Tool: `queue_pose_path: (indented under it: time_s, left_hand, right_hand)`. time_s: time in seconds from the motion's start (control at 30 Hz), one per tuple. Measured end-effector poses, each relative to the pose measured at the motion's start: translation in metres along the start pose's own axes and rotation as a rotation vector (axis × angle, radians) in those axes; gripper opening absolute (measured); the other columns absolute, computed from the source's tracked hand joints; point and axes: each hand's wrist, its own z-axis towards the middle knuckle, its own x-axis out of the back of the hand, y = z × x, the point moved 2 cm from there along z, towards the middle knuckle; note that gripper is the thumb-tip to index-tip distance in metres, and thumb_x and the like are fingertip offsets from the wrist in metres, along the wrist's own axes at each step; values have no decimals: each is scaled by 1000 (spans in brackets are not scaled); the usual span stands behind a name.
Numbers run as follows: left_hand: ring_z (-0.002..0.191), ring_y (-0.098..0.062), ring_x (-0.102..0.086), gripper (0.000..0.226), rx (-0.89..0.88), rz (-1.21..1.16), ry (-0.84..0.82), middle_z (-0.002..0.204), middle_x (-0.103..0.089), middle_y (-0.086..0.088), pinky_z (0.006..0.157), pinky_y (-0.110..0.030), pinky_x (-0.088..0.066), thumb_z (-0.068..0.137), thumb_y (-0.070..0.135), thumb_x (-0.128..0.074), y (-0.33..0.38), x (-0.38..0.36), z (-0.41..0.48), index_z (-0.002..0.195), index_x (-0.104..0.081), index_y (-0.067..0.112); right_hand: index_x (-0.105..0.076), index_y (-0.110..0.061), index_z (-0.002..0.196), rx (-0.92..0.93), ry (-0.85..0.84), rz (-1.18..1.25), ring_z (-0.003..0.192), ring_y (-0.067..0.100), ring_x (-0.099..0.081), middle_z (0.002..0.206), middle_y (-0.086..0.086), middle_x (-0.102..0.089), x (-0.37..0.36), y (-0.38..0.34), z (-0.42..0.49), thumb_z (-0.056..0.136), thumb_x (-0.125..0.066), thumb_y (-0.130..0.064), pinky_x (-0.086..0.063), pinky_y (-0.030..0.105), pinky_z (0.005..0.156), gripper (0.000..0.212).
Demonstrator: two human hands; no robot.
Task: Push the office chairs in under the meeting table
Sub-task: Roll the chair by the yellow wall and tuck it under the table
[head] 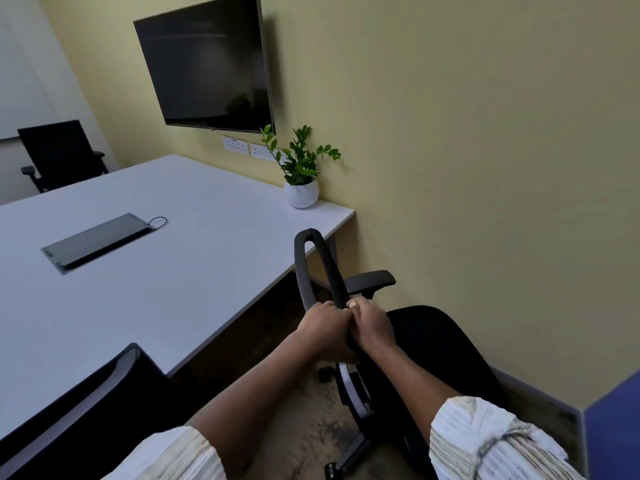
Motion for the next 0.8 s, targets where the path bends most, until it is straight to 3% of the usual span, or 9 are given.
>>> queue_pose_path:
  time_s: [0.1,0.2,0.3,0.4,0.5,0.63,0.8]
  left_hand:
    - [89,-19,-54,34,-9,-147,-41,87,-65,4,78,-38,-52,84,55,-65,-8,2,-3,99,-66,23]
    - [106,-20,-46,49,-29,7,-37,106,-63,3,92,-39,-44,91,67,-49,-31,-1,1,111,-67,26]
    - [129,-26,-41,69,-16,113,-48,125,-59,-4,111,-44,-29,90,78,-30,-54,-7,10,118,-63,24]
    - [127,-26,-45,92,-4,78,-27,123,-58,-6,112,-43,-28,79,88,-12,-59,-16,7,118,-61,19]
    - [110,-26,-53,74,-49,42,45,110,-59,-7,103,-40,-35,92,77,-22,-37,-26,-3,109,-60,16]
    - [104,-29,-53,46,-105,-83,148,105,-62,-10,94,-40,-36,103,53,-33,-9,-37,-10,99,-58,15]
    - [100,-29,-59,51,-249,-117,100,103,-68,-10,83,-41,-40,102,54,-30,16,-39,-30,97,-64,16]
  right_hand:
    - [-57,-20,92,-46,-64,-22,91,27,-60,106,10,-65,2,11,-5,104,-44,-40,-45,36,71,27]
    - [-58,-20,108,-77,-136,-115,97,25,-59,115,6,-60,6,15,-13,98,-51,-52,-50,37,78,34]
    - [-51,-16,130,-93,-202,-283,118,32,-53,133,10,-51,17,14,-20,98,-47,-57,-48,42,91,52]
    - [-46,-13,139,-117,-185,-363,126,35,-48,141,15,-48,21,13,-37,100,-37,-61,-43,47,100,63]
    - [-47,-12,138,-144,-105,-453,127,34,-48,141,16,-50,23,17,-61,101,-29,-61,-38,49,103,64]
    - [-49,-14,137,-129,61,-587,126,33,-50,138,13,-55,30,23,-89,102,-27,-59,-34,48,104,61]
    - [-53,-18,138,-158,213,-577,128,29,-49,138,8,-59,41,37,-143,103,-34,-53,-29,46,111,54]
